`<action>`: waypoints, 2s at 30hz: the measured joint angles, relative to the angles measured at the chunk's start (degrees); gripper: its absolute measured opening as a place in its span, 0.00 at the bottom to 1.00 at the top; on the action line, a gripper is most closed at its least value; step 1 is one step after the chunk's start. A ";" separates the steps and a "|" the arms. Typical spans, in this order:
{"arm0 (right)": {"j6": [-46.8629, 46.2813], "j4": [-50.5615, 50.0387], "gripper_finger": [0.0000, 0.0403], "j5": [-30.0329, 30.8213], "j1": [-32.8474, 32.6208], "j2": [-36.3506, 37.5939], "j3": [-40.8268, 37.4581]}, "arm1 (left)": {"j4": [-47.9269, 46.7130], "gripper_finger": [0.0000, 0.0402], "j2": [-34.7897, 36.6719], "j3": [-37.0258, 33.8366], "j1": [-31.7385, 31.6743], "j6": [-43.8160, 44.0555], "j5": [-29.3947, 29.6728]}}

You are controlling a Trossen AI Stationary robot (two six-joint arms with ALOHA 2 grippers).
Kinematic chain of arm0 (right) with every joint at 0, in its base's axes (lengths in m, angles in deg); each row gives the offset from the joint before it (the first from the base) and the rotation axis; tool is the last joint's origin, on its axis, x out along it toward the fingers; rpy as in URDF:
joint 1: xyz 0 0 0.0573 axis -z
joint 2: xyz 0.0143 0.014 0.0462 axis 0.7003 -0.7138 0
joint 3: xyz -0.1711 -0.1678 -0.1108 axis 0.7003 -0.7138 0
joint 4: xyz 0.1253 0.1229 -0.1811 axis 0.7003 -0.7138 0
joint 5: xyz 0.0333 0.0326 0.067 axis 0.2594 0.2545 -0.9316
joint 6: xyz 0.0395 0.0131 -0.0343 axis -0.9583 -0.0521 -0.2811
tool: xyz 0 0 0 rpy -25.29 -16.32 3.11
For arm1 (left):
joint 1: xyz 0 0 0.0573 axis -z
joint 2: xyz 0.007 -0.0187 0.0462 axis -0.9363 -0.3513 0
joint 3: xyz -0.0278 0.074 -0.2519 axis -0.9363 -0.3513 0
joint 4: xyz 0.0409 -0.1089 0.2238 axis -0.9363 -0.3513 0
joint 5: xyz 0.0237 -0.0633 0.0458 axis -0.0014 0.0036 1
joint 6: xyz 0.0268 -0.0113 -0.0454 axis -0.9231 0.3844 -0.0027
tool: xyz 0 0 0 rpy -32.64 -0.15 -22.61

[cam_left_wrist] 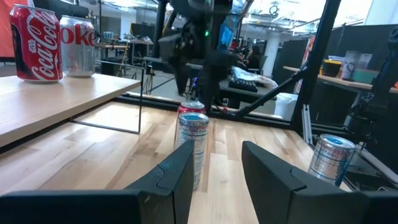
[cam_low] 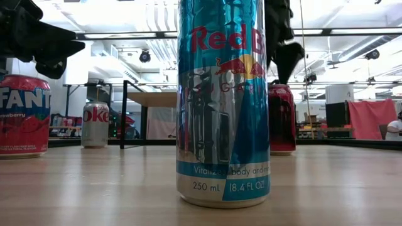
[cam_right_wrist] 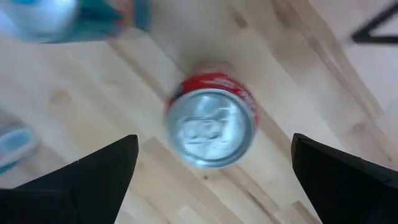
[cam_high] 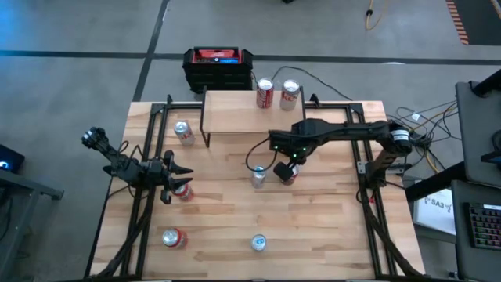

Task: Place canned beverage on shelf
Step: Put the top blue and soda can on the shelf

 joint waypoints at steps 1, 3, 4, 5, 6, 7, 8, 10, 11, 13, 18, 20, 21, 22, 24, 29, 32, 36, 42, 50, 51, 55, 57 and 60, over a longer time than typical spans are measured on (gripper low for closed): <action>1.59 0.17 0.99 -0.29 -0.29 0.16 0.85 | 0.00 0.29 0.00 0.01 -0.01 -0.01 0.01; 5.73 0.53 0.99 -0.35 -1.19 0.22 2.47 | 0.02 0.29 0.00 0.00 0.00 -0.01 0.00; 8.30 0.83 0.99 -0.24 -1.85 0.01 3.13 | 0.00 0.29 0.02 0.01 -0.02 -0.02 0.02; 11.22 1.28 0.99 -0.11 -2.56 -0.17 3.61 | 0.02 0.29 0.00 -0.01 -0.02 0.00 0.02; 14.77 1.71 0.99 0.12 -3.29 -0.26 3.85 | 0.02 0.29 0.00 0.01 0.00 -0.01 0.00; 18.16 2.19 0.99 0.67 -4.09 -0.32 3.86 | 0.00 0.29 0.01 0.00 0.00 0.00 0.00; 21.21 2.95 0.99 1.44 -4.83 -0.32 3.78 | 0.02 0.29 0.02 0.00 -0.02 0.00 0.00; 26.87 4.73 0.99 3.11 -6.04 -0.32 3.70 | 0.01 0.29 0.00 0.00 -0.02 0.00 0.02; 29.65 5.12 0.99 3.68 -6.47 -0.32 3.68 | 0.02 0.29 0.02 0.00 -0.01 -0.01 0.01; 35.40 6.31 0.99 4.18 -7.07 -0.33 3.63 | 0.00 0.29 0.02 0.01 -0.02 -0.02 0.02; 44.75 12.53 0.99 4.20 -8.26 -0.34 3.31 | 0.02 0.29 0.00 0.00 0.00 -0.01 0.01; 45.82 14.79 0.99 4.11 -8.34 -0.37 3.29 | 0.01 0.29 0.00 0.00 -0.01 -0.01 0.00; 45.95 16.13 0.99 4.13 -8.31 -0.37 3.24 | 0.00 0.29 0.00 0.01 0.00 0.00 0.00; 46.00 17.39 0.99 4.16 -8.23 -0.37 3.11 | 0.02 0.29 0.00 -0.01 0.00 0.00 0.00; 46.00 19.79 0.99 4.23 -8.19 -0.37 2.44 | 0.00 0.29 0.01 -0.01 0.00 0.00 0.00; 45.90 25.97 0.99 4.16 -8.21 -0.37 -1.21 | 0.02 0.29 0.01 0.00 -0.01 0.00 0.00; 45.89 29.54 0.99 4.19 -7.87 -0.41 -3.52 | 0.02 0.29 0.02 -0.01 -0.02 0.00 0.02; 46.09 33.34 0.99 3.93 -7.29 -0.41 -5.96 | 0.02 0.29 0.00 0.00 -0.01 0.00 0.01; 45.88 38.00 0.99 4.86 -6.35 -0.41 -9.12 | 0.02 0.29 0.02 0.01 -0.01 -0.02 0.00; 47.07 41.73 0.99 4.11 -4.76 -0.41 -12.00 | 0.02 0.29 0.02 -0.01 -0.02 0.00 0.00; 46.98 42.11 0.99 4.16 -4.47 -0.41 -12.29 | 0.00 0.29 0.02 0.01 0.00 0.00 0.00; 45.83 42.50 0.99 3.78 -3.90 -0.41 -13.70 | 0.02 0.29 0.00 0.01 0.00 -0.01 0.00; 44.95 42.68 0.99 3.13 -3.84 -0.41 -13.87 | 0.02 0.29 0.00 -0.01 -0.01 -0.01 0.02; 44.62 42.75 0.99 2.19 -3.65 -0.41 -14.14 | 0.01 0.29 0.02 0.00 0.00 -0.01 0.00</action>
